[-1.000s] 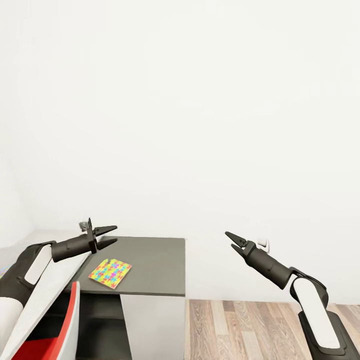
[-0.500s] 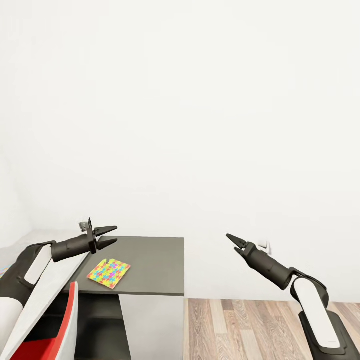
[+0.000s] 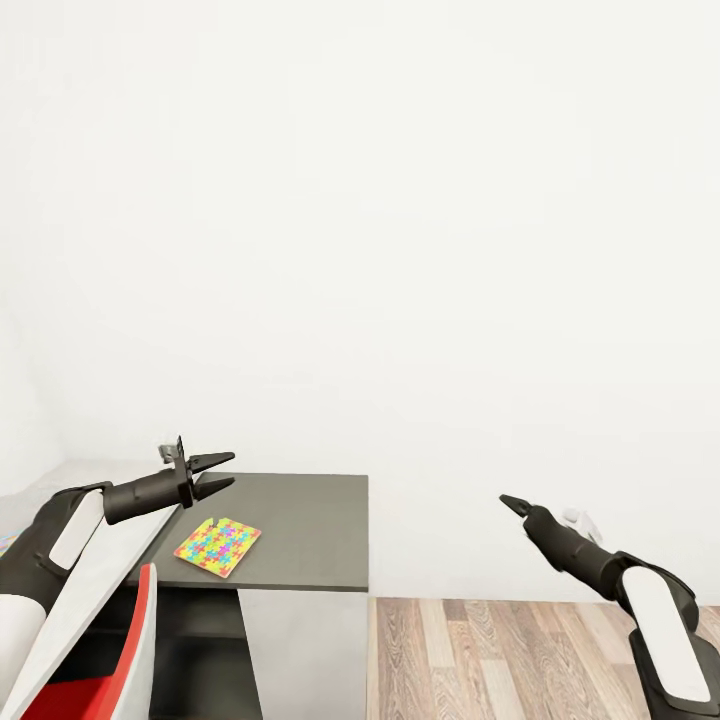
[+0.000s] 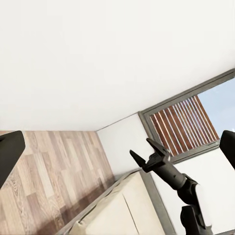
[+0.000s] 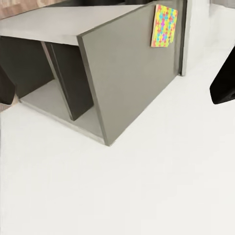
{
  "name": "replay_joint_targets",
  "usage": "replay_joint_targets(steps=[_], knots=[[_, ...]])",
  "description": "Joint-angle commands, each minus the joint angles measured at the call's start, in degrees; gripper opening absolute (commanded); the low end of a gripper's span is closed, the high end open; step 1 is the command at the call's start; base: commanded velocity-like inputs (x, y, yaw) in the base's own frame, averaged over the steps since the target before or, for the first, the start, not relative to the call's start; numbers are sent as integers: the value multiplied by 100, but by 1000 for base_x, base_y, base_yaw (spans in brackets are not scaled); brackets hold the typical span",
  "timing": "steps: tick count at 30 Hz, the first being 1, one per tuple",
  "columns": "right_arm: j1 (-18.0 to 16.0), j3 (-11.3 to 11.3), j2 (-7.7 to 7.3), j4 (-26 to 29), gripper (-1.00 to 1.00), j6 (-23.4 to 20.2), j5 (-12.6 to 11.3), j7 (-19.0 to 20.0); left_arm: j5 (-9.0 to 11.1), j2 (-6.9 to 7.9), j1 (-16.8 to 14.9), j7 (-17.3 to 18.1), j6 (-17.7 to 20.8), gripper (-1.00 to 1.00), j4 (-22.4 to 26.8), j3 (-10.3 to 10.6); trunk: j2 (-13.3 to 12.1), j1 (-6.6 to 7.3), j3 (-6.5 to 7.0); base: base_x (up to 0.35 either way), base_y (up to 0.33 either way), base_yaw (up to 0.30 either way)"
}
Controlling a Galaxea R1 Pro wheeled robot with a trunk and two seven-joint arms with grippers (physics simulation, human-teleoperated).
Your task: Put all the toys in the child's room - the three board games (two on the bed and one on the table), the two jigsaw puzzles on the table, and the tennis ball on the table - inside the toy box on the table in the child's room.
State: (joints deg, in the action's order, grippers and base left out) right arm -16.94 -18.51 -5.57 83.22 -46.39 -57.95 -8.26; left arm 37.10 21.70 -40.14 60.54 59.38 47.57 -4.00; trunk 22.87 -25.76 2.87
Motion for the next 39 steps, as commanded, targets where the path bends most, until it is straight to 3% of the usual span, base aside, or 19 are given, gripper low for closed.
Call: replay_joint_targets(steps=[1,12,26,32,36,39], knots=[[-2,-65,1,-6,100,-20,-55,-54,-10,-2,-2,21,22,100,-3,-4,4,-2,-3,0,0,0],[-2,-195,12,-199,100,-20,-62,-58,-10,-7,-2,20,21,100,-3,-5,4,-2,-3,0,0,0],[-2,-169,52,-243,100,8,-31,-130,-19,-16,-2,-22,13,100,-3,-4,4,-2,-3,0,0,0],[-245,-168,-15,-1202,100,-41,-25,-482,-26,-17,-4,-35,10,100,-3,-2,4,-2,-3,0,0,0],[-445,-155,-39,-1883,100,-17,-8,-1003,-50,-17,-12,-109,8,100,-3,16,4,-2,-3,0,0,0],[-502,-143,-44,-2492,100,12,152,-1367,-57,-17,-15,-147,9,100,-3,20,4,-2,-3,0,0,0]])
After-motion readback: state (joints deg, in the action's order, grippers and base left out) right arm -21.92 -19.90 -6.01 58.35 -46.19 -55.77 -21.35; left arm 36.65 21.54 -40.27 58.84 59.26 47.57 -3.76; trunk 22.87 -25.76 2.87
